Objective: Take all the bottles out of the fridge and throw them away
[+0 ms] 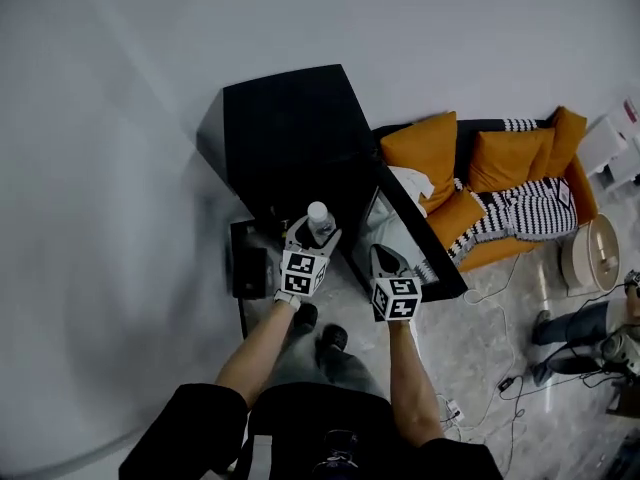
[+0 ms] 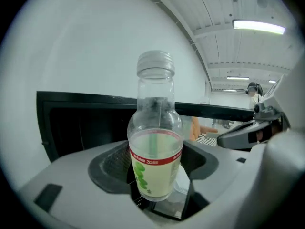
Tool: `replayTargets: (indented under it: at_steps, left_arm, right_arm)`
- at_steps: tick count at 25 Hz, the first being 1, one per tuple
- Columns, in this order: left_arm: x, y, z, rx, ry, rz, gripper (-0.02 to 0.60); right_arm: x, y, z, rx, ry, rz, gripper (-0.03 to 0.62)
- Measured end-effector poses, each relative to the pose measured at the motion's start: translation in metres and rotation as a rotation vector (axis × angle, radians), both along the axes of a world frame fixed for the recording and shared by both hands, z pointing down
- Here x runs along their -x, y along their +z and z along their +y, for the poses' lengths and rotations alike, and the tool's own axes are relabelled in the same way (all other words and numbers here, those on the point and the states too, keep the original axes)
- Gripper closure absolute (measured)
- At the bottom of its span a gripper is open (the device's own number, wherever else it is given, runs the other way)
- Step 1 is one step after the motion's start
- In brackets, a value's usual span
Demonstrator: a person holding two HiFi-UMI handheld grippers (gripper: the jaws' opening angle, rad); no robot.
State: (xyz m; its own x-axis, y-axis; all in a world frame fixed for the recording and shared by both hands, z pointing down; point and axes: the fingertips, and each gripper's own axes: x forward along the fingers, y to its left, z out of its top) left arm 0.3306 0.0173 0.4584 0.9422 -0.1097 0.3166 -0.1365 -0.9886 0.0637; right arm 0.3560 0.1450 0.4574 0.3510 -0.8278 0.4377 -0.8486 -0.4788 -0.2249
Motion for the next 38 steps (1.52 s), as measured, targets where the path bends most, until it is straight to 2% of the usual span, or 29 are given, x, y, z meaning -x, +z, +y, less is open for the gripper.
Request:
replayTargets:
  at_steps: [10, 22, 30, 38]
  left_arm:
    - [0.083, -0.036, -0.03, -0.036, -0.173, 0.034, 0.267]
    - [0.224, -0.049, -0.101, -0.052, -0.405, 0.022, 0.267]
    - [0.296, -0.038, -0.127, -0.037, -0.46, -0.002, 0.267]
    - [0.319, -0.024, -0.133, -0.014, -0.474, -0.011, 0.267]
  right_arm:
    - [0.042, -0.021, -0.032, -0.046, -0.148, 0.017, 0.586]
    - [0.15, -0.024, -0.116, -0.069, -0.377, -0.005, 0.586]
    - [0.206, -0.02, -0.145, -0.064, -0.416, -0.017, 0.586]
    - [0.225, -0.014, -0.15, -0.04, -0.429, -0.009, 0.586]
